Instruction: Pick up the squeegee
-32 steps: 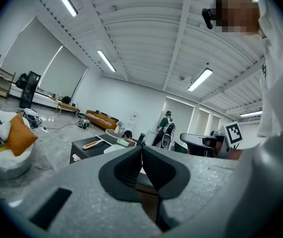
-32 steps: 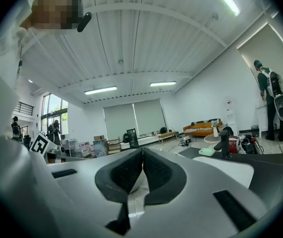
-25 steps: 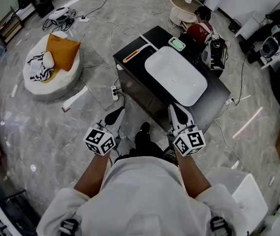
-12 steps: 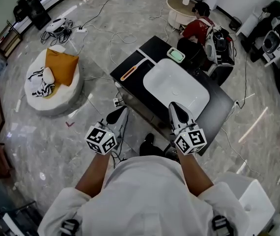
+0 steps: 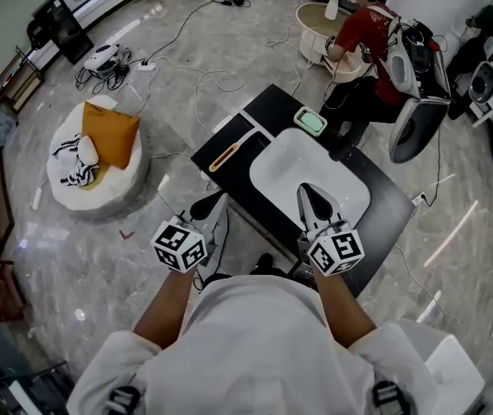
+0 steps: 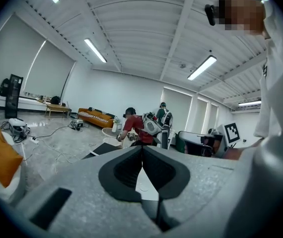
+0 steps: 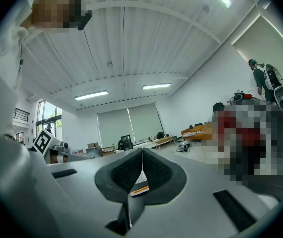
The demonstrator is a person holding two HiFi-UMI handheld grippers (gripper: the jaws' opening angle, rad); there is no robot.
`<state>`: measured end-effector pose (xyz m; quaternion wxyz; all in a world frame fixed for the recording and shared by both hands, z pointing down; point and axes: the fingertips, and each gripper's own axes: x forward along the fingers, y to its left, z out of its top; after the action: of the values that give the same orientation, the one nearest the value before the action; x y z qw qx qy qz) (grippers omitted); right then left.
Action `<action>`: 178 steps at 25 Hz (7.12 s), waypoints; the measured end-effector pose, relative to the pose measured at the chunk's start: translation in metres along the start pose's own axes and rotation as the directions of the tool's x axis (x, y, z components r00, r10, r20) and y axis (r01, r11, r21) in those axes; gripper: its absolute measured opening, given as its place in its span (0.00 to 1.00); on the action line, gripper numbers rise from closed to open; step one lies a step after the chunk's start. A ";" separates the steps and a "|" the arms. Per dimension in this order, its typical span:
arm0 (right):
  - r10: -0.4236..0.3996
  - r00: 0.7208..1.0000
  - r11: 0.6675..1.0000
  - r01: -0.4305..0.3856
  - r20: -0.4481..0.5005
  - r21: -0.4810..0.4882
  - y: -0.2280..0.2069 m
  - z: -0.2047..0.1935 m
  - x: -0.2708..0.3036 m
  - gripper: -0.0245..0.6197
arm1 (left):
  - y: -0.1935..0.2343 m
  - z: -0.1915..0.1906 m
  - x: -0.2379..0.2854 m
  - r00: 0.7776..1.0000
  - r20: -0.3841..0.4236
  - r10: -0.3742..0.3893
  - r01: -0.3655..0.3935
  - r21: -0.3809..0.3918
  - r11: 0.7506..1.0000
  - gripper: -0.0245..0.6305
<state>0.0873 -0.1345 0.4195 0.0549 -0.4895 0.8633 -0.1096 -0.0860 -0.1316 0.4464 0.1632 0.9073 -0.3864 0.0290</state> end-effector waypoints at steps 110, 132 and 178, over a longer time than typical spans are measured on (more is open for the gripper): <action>-0.472 0.876 0.875 0.479 -0.096 0.071 -0.139 -0.048 0.086 0.06 | 0.191 -0.111 0.285 0.576 -0.796 -0.183 0.264 -0.030 0.964 0.18; -0.407 0.892 0.897 0.431 0.197 -0.097 -0.093 0.096 0.033 0.06 | 0.049 0.148 0.189 0.889 -0.239 -0.391 0.432 0.147 0.890 0.17; -0.320 0.931 0.929 0.345 0.176 -0.133 -0.069 0.107 0.010 0.06 | 0.041 0.144 0.139 0.936 0.093 -0.341 0.329 0.122 0.937 0.17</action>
<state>0.1614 -0.1917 0.3325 0.0609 -0.6388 0.7669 -0.0095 -0.0288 -0.3000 0.3462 0.0959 0.9673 -0.2327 -0.0304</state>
